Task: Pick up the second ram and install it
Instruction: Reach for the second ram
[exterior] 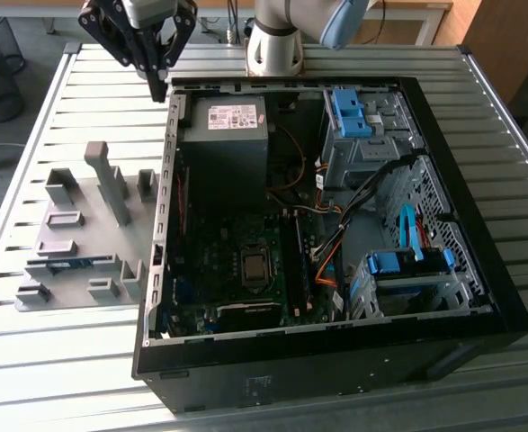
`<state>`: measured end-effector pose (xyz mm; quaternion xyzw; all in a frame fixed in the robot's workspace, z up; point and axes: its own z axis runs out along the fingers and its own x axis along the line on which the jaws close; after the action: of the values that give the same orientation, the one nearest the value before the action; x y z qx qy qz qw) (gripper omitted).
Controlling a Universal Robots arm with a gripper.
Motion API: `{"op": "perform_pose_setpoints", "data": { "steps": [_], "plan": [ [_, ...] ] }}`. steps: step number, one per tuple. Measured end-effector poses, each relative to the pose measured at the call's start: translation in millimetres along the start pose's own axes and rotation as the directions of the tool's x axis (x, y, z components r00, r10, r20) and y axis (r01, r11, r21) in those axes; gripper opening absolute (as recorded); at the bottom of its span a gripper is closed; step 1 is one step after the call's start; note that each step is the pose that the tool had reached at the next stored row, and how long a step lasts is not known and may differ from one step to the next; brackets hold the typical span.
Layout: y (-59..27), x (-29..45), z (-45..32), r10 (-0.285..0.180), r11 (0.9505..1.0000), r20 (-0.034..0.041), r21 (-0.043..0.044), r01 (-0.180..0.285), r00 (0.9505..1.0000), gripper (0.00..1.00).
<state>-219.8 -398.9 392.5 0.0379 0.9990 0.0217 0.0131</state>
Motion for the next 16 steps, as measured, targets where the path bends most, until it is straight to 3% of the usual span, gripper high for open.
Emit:
{"op": "perform_pose_setpoints", "data": {
  "steps": [16],
  "plan": [
    [-0.8,10.4,-0.2,0.000,1.0000,-0.0001,0.0001,0.000,1.0000,0.10]
  ]
}}
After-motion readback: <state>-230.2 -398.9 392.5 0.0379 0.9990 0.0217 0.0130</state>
